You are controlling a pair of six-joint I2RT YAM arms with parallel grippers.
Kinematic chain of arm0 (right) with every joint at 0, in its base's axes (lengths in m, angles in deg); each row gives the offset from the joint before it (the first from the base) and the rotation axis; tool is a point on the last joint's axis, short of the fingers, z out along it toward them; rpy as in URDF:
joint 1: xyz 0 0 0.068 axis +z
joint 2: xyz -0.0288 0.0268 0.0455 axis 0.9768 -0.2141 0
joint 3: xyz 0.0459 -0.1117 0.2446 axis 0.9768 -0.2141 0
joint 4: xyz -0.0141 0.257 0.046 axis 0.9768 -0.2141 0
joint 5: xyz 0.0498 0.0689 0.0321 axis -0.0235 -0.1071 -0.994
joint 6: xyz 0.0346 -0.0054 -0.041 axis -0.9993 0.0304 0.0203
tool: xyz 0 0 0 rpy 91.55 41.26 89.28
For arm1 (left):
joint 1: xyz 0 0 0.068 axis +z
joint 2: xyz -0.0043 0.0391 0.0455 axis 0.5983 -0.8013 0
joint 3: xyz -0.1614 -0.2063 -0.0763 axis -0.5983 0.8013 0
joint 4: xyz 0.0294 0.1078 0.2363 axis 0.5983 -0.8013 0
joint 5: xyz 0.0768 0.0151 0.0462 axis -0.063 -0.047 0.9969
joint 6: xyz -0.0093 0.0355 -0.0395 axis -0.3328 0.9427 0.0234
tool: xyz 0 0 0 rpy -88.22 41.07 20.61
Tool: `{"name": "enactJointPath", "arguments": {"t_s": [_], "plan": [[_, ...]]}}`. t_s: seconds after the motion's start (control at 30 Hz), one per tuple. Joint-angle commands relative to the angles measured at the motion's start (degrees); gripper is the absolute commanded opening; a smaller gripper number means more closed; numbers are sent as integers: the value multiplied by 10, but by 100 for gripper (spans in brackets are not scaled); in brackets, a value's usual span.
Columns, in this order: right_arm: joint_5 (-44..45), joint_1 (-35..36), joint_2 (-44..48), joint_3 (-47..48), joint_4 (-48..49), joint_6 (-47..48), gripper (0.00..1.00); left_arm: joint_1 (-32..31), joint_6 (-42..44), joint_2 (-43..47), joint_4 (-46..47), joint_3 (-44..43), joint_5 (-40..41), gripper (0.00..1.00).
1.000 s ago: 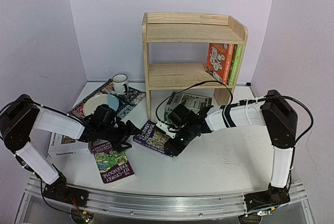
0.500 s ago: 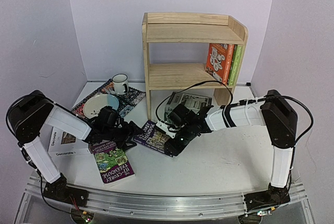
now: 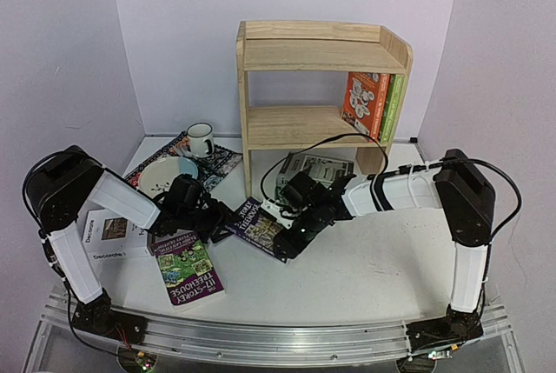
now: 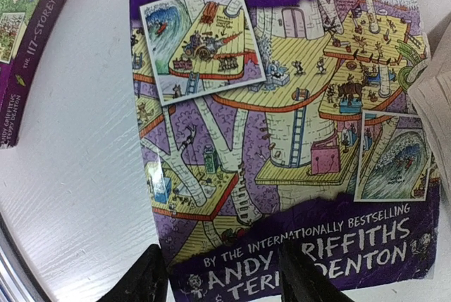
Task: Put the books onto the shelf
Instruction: Pick up the book at the center of the board, then pass from the left arm to the right
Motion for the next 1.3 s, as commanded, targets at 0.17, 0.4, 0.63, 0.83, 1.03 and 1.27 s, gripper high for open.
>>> {"name": "enactJointPath", "arguments": {"t_s": [0.17,0.4,0.63,0.83,1.03,1.27], "plan": [[-37,1,-3,-20,-66,-11,63,0,-11,29,42,-7,2,0],[57,47,46,-13,-78,-11,76,0,-38,60,42,14,-3,0],[177,100,91,-3,-82,-1,82,0,-63,105,41,34,-31,0],[257,137,112,12,-73,2,82,-1,-94,177,37,82,-25,0],[298,167,121,30,-66,7,82,-1,-85,223,8,79,-25,0],[343,192,129,48,-67,10,84,-5,-54,248,-138,25,1,0]]}}
